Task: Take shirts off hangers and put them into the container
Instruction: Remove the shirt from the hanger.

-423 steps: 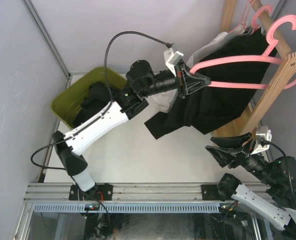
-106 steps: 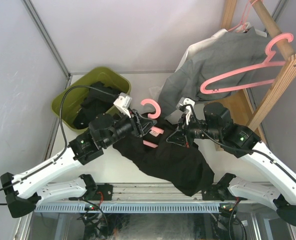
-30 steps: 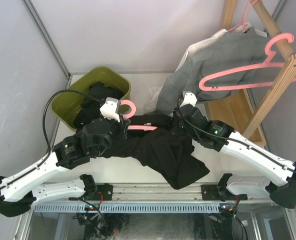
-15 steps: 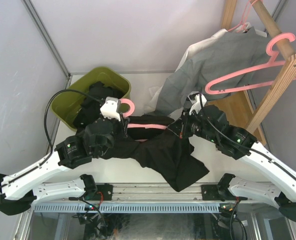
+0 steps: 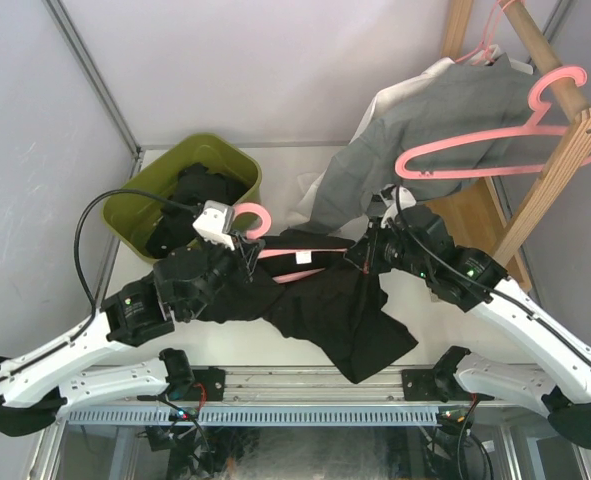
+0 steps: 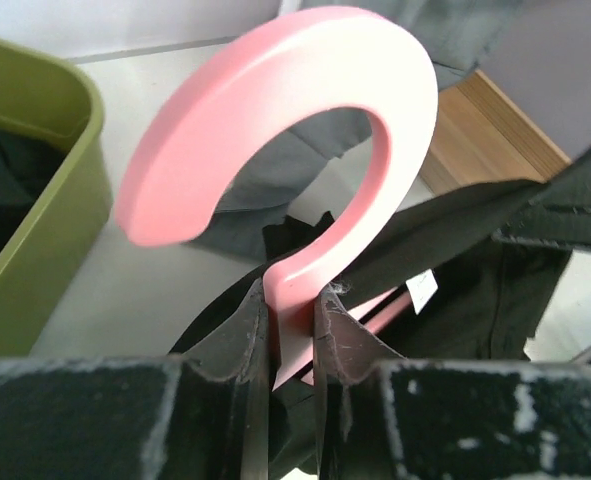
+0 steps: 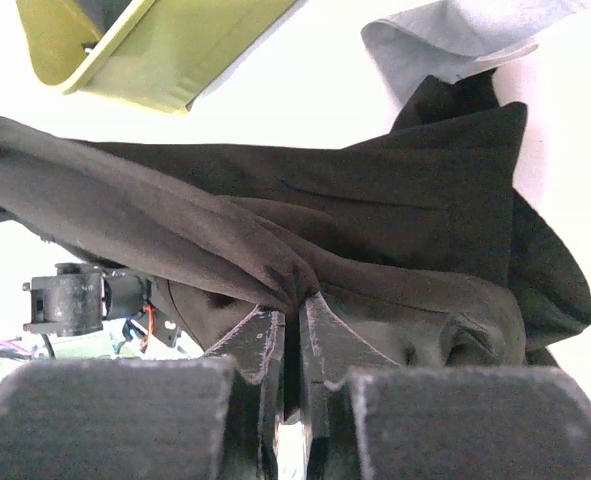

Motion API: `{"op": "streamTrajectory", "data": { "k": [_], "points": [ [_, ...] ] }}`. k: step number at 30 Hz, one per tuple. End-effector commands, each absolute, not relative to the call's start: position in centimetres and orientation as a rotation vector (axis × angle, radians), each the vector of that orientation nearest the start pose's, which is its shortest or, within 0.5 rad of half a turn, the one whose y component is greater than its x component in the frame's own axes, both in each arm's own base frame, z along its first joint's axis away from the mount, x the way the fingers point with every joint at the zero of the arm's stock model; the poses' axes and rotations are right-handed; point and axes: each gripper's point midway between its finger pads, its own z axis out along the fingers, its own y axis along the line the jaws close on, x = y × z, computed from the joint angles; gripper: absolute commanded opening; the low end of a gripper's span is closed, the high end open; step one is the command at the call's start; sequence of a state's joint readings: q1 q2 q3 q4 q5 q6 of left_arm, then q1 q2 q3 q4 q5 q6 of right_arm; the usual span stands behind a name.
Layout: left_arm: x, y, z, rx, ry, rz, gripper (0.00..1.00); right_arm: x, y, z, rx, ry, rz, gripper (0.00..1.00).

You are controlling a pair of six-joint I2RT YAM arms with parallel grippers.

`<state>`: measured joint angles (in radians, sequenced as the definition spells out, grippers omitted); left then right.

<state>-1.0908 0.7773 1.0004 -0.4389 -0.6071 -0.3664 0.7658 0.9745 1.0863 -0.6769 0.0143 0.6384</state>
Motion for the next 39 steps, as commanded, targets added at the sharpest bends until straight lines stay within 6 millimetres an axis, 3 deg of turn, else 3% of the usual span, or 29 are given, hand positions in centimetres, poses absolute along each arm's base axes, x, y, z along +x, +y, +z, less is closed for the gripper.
{"op": "streamTrajectory", "data": {
  "k": [1,4,11,21,29,31,34,39],
  "points": [
    [19.9,-19.2,33.9,0.326,1.685,-0.499,0.00,22.2,18.1,26.1,0.033,2.188,0.646,0.00],
    [19.8,-19.5,33.8,0.315,1.692,-0.526,0.00,22.6,17.5,26.4,0.004,2.164,0.613,0.00],
    [19.5,-19.2,35.8,0.263,1.630,-0.593,0.00,22.5,16.0,22.1,-0.021,2.294,0.476,0.00],
    [18.8,-19.6,36.7,0.274,1.586,-0.662,0.00,21.9,18.7,22.5,-0.099,2.253,0.681,0.00],
    [16.4,-21.8,37.4,0.472,1.510,-0.793,0.00,22.3,18.6,24.3,0.002,2.192,0.823,0.02],
    [16.2,-21.7,37.8,0.475,1.500,-0.799,0.00,22.8,17.8,24.0,0.043,2.184,0.784,0.02],
    [17.0,-20.5,38.0,0.405,1.518,-0.751,0.00,23.6,15.0,23.1,0.199,2.203,0.627,0.02],
    [17.4,-19.5,37.3,0.396,1.539,-0.684,0.00,24.2,12.3,24.1,0.306,2.124,0.502,0.09]
  ]
}}
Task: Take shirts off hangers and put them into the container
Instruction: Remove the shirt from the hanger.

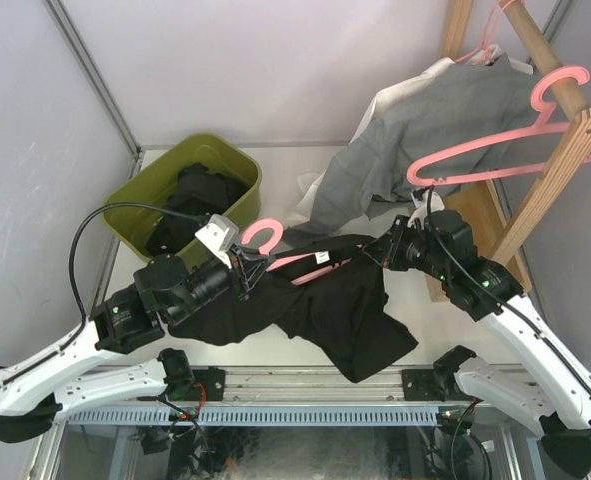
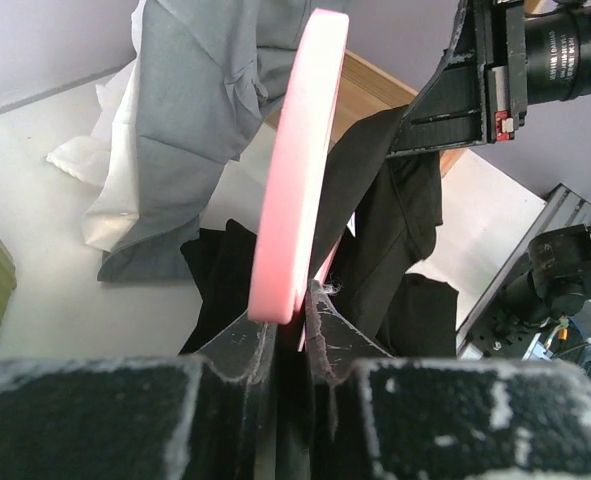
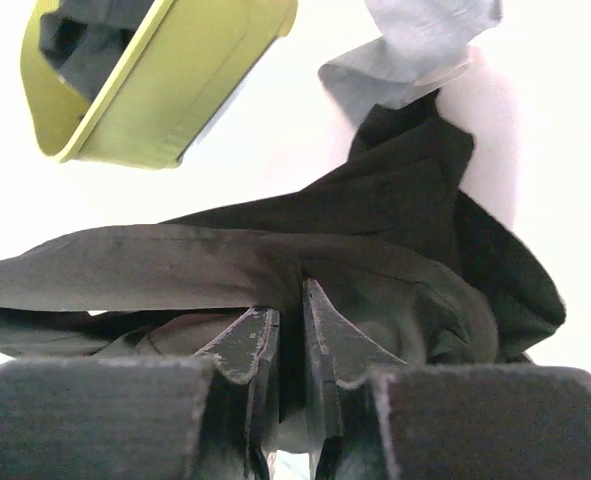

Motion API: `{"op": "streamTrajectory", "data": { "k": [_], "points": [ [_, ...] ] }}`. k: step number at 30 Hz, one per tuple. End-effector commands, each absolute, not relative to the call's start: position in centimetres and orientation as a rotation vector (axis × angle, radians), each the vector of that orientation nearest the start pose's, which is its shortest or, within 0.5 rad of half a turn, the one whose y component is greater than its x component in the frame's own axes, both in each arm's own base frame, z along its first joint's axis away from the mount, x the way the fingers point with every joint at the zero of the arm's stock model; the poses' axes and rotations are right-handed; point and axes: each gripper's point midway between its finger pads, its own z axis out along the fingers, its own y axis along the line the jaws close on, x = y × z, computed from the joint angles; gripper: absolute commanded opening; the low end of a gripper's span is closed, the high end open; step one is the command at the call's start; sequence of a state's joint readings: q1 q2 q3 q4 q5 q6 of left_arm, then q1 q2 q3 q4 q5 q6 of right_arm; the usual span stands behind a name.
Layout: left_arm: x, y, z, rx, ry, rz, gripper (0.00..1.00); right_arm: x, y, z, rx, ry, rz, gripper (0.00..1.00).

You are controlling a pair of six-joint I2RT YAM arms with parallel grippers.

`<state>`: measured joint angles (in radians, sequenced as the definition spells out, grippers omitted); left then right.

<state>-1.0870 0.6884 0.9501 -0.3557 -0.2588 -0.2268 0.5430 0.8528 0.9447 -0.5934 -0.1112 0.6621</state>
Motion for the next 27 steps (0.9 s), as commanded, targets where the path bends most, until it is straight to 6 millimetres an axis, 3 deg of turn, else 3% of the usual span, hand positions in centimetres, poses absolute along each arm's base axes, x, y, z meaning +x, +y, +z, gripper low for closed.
{"op": "streamTrajectory", "data": {
  "k": [1,4,11,14,19,22,27],
  "points": [
    [17.3,-19.6,37.2,0.411,1.539,-0.685,0.00,24.2,12.2,24.4,0.302,2.119,0.491,0.11],
    [16.6,-20.5,37.4,0.478,1.529,-0.720,0.00,24.2,12.7,24.8,0.231,2.138,0.493,0.17],
    [15.0,-22.4,38.3,0.613,1.481,-0.804,0.00,24.7,14.0,23.2,0.165,2.220,0.481,0.20],
    [15.2,-22.3,38.1,0.616,1.516,-0.783,0.00,24.9,14.9,24.7,0.131,2.167,0.553,0.33],
    [15.9,-22.0,37.8,0.566,1.536,-0.762,0.00,23.8,18.7,26.9,-0.015,2.111,0.823,0.49],
    [15.8,-22.3,37.9,0.563,1.529,-0.782,0.00,22.8,20.5,26.2,-0.076,2.163,0.928,0.51],
    [15.3,-23.0,37.9,0.606,1.523,-0.807,0.00,23.3,20.6,24.8,-0.081,2.208,0.875,0.54]
  ]
}}
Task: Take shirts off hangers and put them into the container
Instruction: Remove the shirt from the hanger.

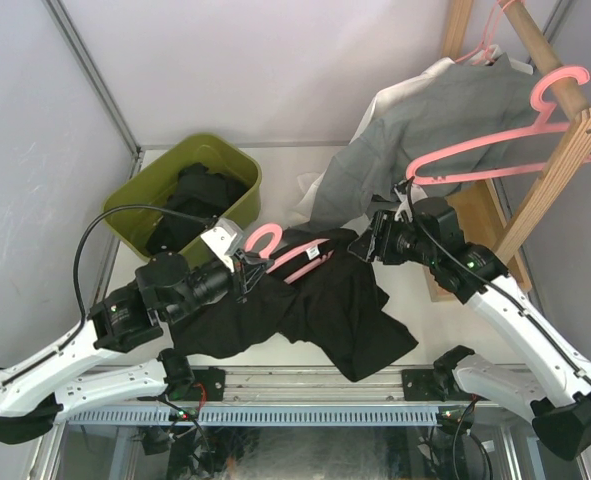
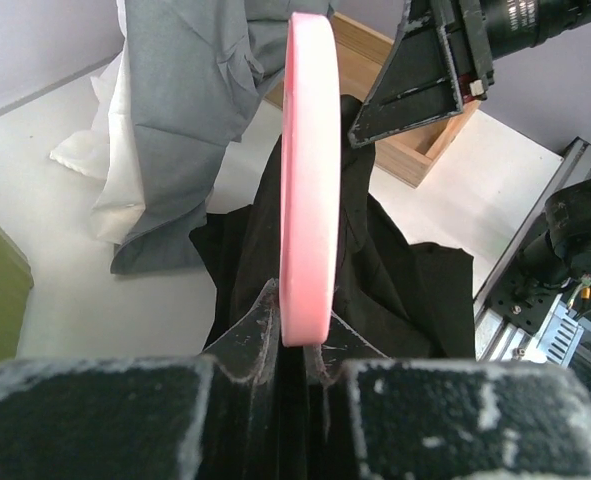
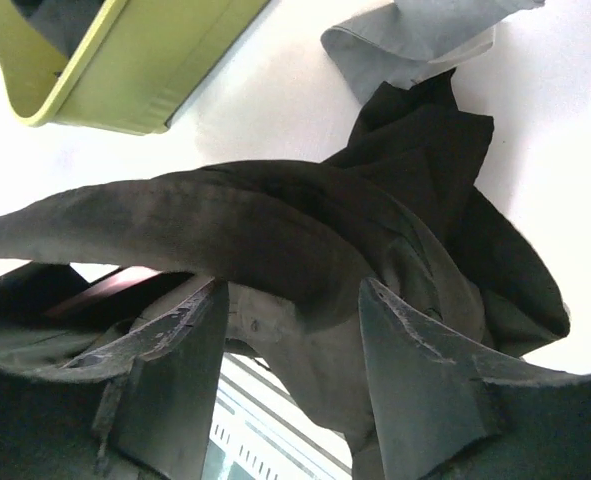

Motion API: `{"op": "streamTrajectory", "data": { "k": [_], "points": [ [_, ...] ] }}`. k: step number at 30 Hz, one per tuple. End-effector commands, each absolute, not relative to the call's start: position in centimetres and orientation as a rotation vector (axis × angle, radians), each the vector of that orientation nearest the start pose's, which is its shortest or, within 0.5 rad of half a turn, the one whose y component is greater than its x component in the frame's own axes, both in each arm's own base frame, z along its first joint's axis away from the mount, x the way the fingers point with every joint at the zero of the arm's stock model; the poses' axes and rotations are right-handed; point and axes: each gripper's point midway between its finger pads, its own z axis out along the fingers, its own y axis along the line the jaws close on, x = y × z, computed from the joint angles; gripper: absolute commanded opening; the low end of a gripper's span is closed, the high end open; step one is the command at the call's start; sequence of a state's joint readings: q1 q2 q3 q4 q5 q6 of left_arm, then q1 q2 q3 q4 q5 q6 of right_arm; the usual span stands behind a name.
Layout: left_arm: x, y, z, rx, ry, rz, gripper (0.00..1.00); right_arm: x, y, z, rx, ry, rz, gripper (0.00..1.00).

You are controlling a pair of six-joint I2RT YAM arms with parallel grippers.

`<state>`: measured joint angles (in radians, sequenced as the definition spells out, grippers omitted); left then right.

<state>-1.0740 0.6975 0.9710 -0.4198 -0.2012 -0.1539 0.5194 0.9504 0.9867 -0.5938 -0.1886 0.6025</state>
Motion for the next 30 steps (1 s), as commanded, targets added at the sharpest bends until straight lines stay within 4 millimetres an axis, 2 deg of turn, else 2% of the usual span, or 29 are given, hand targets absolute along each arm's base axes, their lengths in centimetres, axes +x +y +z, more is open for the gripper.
{"op": "streamTrajectory", "data": {
  "k": [1,4,7,9,11,15,16,17,21,23,27,30],
  "points": [
    [15.2,-23.1,38.0,0.617,1.519,-0.816,0.00,23.5,20.6,24.7,-0.078,2.203,0.864,0.56],
    [14.6,-23.5,38.0,0.657,1.524,-0.837,0.00,24.2,20.8,24.7,-0.091,2.182,0.830,0.60],
    [14.2,-23.9,37.9,0.701,1.541,-0.846,0.00,25.5,20.0,24.6,-0.061,2.142,0.715,0.61],
    [13.8,-24.1,38.1,0.719,1.538,-0.868,0.00,26.2,20.2,25.1,-0.091,2.088,0.688,0.61],
    [13.4,-24.3,38.3,0.733,1.531,-0.890,0.00,26.7,20.3,25.2,-0.098,2.065,0.677,0.48],
    [12.7,-24.3,38.0,0.783,1.550,-0.901,0.00,27.6,19.3,25.4,-0.069,2.040,0.616,0.11],
    [12.5,-24.2,37.7,0.804,1.561,-0.899,0.00,27.6,19.2,25.7,-0.069,2.031,0.624,0.04],
    [12.3,-24.1,37.5,0.821,1.572,-0.894,0.00,27.6,19.0,26.0,-0.060,2.020,0.627,0.00],
    [11.0,-24.1,36.7,0.925,1.601,-0.912,0.00,28.2,17.2,26.7,0.034,2.021,0.538,0.00],
    [10.2,-24.4,36.9,0.972,1.590,-0.946,0.00,28.3,16.8,26.7,0.021,2.043,0.489,0.00],
    [9.2,-24.6,38.4,1.019,1.537,-0.990,0.00,28.4,16.4,24.5,-0.098,2.154,0.361,0.02],
    [10.4,-23.8,39.4,0.943,1.511,-0.930,0.00,28.1,15.8,22.1,-0.203,2.247,0.258,0.03]
  ]
}}
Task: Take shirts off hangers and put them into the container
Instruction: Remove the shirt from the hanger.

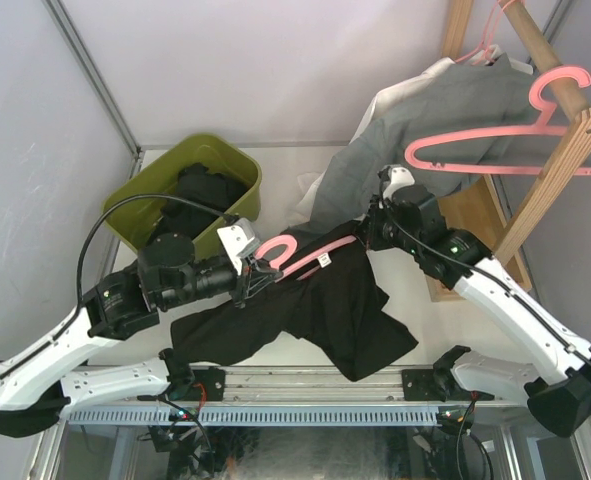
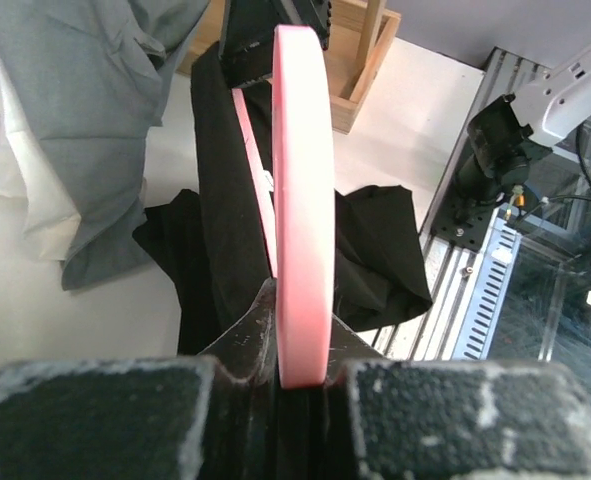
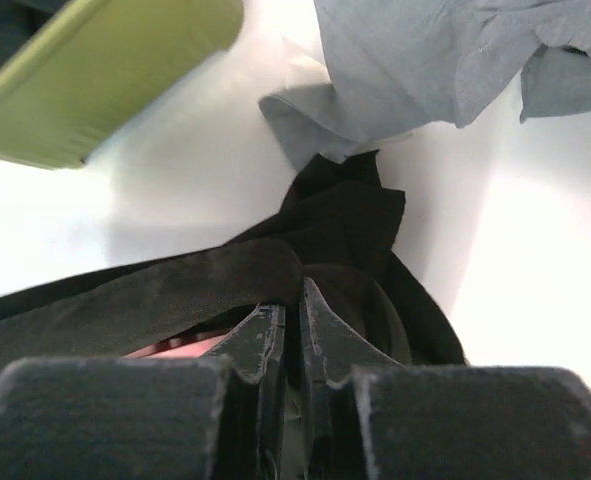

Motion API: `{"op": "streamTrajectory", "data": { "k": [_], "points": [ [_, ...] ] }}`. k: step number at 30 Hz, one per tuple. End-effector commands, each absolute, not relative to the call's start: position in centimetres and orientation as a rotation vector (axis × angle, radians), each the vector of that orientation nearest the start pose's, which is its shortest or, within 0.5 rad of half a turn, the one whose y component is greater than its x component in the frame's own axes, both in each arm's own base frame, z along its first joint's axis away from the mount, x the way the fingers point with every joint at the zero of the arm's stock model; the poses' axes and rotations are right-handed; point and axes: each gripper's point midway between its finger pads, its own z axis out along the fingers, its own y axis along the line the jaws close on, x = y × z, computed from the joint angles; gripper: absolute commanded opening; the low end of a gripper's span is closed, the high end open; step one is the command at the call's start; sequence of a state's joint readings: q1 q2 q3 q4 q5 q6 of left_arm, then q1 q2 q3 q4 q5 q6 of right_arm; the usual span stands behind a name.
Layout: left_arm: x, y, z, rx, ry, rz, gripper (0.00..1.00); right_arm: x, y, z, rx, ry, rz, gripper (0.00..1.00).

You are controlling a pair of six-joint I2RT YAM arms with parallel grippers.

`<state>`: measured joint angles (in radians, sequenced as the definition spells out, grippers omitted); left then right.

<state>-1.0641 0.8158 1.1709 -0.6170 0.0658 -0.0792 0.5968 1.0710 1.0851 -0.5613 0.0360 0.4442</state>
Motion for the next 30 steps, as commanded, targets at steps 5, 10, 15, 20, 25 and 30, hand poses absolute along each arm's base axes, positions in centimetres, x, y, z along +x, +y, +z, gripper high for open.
{"op": "streamTrajectory", "data": {
  "k": [5,10,15,20,25,30],
  "points": [
    [11.6,-22.2,41.1,0.801,1.429,-0.894,0.00,26.6,16.5,19.6,-0.295,2.353,0.322,0.05],
    [11.7,-22.2,41.3,0.746,1.400,-0.922,0.00,25.2,19.6,20.2,-0.330,2.362,0.650,0.15],
    [12.6,-21.7,40.4,0.706,1.433,-0.876,0.00,24.7,20.2,21.8,-0.273,2.258,0.761,0.33],
    [13.2,-20.2,40.1,0.647,1.430,-0.828,0.00,24.0,18.7,23.3,-0.317,2.056,0.726,0.45],
    [12.6,-19.6,40.1,0.660,1.422,-0.836,0.00,22.4,17.3,24.5,-0.445,1.816,0.673,0.48],
    [11.9,-20.2,39.8,0.694,1.419,-0.873,0.00,20.5,16.7,27.2,-0.576,1.608,0.638,0.53]
  ]
}}
